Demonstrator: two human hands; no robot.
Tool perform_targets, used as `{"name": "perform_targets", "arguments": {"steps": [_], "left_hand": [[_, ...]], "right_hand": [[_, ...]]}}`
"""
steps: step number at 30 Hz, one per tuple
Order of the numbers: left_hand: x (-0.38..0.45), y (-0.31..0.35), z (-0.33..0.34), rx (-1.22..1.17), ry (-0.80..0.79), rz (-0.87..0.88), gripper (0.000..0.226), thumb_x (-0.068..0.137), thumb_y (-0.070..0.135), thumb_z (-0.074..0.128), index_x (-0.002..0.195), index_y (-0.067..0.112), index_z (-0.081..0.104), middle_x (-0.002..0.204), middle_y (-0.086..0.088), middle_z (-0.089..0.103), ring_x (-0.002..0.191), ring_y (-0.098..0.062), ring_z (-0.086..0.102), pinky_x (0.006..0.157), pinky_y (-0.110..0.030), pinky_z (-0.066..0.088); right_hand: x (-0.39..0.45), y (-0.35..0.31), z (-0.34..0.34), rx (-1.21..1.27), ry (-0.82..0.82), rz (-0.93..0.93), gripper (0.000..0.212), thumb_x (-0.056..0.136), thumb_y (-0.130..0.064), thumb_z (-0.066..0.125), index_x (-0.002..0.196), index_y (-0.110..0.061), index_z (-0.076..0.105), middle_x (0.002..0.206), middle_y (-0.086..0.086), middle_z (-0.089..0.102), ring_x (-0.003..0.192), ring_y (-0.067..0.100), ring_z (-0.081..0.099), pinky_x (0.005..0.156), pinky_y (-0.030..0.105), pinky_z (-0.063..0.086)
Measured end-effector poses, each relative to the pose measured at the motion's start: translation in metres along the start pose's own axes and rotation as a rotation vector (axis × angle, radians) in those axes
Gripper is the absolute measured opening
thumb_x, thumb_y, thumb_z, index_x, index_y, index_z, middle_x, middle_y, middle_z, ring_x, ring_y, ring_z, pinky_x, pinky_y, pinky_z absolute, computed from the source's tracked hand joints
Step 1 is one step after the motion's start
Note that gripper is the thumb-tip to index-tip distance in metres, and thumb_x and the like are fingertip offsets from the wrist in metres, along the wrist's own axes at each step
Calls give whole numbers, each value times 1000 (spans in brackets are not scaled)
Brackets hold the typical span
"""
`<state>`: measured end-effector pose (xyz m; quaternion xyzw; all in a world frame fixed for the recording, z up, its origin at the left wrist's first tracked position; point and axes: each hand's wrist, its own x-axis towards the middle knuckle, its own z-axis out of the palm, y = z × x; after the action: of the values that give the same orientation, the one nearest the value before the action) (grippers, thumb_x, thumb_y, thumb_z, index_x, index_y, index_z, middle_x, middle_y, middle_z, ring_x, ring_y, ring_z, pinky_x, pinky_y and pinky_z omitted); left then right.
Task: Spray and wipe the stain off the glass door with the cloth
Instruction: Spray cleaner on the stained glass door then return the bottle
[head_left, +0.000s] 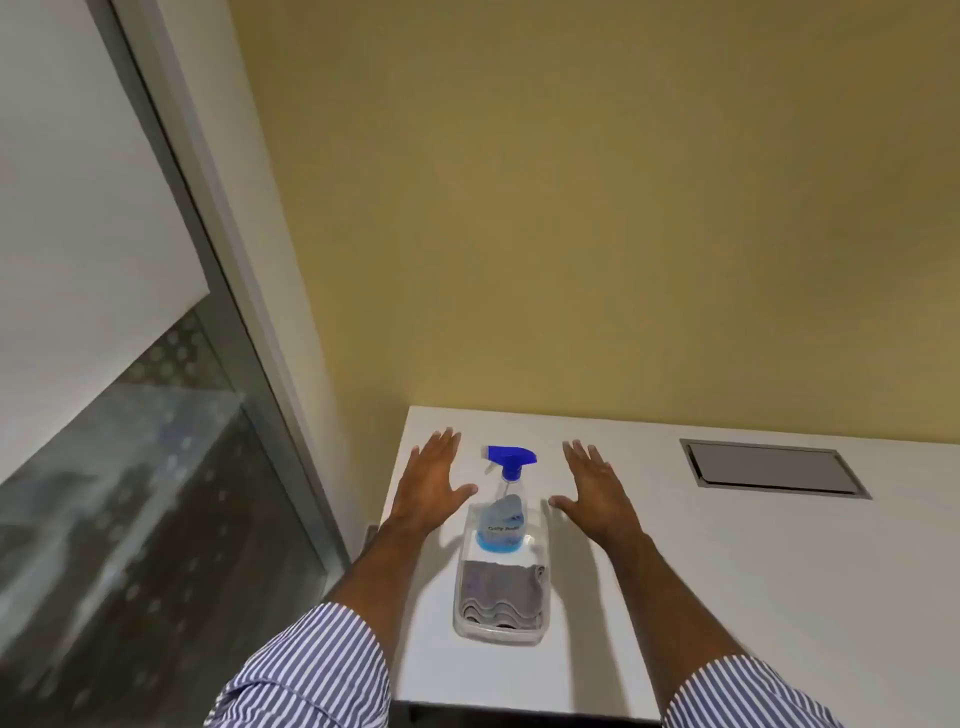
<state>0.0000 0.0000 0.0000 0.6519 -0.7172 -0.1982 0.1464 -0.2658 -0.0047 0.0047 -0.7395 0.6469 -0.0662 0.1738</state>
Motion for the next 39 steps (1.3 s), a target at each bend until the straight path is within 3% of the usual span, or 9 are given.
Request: {"name": "perform_targets", "arguments": {"steps": [8, 12, 16, 21, 24, 28, 33, 36, 39], "left_hand": [[37, -11, 39, -150, -222, -31, 83, 97, 45, 67, 164, 21, 23, 174, 3, 17, 162, -16, 6, 131, -38, 4], [46, -7, 60, -281, -262, -69, 80, 93, 42, 73, 159, 23, 33, 170, 0, 29, 161, -20, 16, 131, -42, 14], [53, -9, 77, -417, -305, -81, 70, 96, 37, 70, 155, 16, 39, 166, -9, 36, 157, -31, 28, 129, -51, 25], [58, -9, 91, -418, -331, -130, 64, 94, 35, 74, 149, 17, 47, 158, -7, 49, 149, -26, 43, 125, -44, 34], [59, -7, 96, -426, -269, -166, 63, 91, 33, 77, 146, 17, 50, 152, -7, 54, 138, -24, 53, 120, -37, 43], [59, -7, 99, -328, -233, -110, 69, 92, 40, 75, 151, 18, 46, 164, -6, 41, 154, -27, 34, 130, -43, 24], [49, 1, 97, -336, -147, -117, 70, 91, 51, 71, 153, 27, 46, 168, 1, 33, 161, -24, 18, 131, -45, 19], [42, 9, 90, -359, -128, -140, 72, 87, 60, 69, 149, 31, 49, 166, 4, 38, 159, -20, 22, 128, -36, 22], [29, 16, 77, -498, -52, -128, 61, 83, 62, 74, 137, 40, 54, 140, 19, 57, 138, -13, 53, 104, -10, 39]], "right_hand": [[38, -14, 24, 503, -26, 90, 93, 93, -32, 78, 165, -19, 19, 174, 1, 17, 162, 23, 7, 130, 43, 19], [49, -19, 37, 657, -70, 105, 91, 91, -29, 79, 163, -21, 24, 173, 1, 21, 161, 24, 13, 126, 45, 24], [56, -24, 47, 809, -112, 104, 77, 91, -15, 79, 157, -18, 39, 168, 3, 34, 156, 24, 30, 127, 46, 28], [63, -32, 61, 1001, -126, 117, 55, 95, -8, 73, 143, -23, 53, 152, -6, 51, 143, 18, 47, 117, 34, 38], [66, -33, 69, 1053, -92, 153, 48, 93, -10, 76, 136, -24, 61, 145, -3, 62, 131, 15, 60, 102, 19, 51], [68, -31, 72, 1045, -103, 128, 51, 92, -10, 76, 141, -15, 62, 144, -7, 63, 132, 10, 60, 105, 21, 49], [58, -29, 52, 1074, -87, 63, 50, 93, -9, 75, 141, -14, 63, 145, -15, 60, 131, 3, 58, 101, 14, 50], [49, -28, 31, 1144, -39, 55, 39, 91, -10, 78, 128, -10, 70, 124, -5, 75, 113, 13, 71, 101, 31, 53], [38, -33, 4, 1199, 25, 11, 35, 73, -35, 85, 102, -16, 78, 89, -3, 79, 86, 11, 73, 83, 26, 56]]}}
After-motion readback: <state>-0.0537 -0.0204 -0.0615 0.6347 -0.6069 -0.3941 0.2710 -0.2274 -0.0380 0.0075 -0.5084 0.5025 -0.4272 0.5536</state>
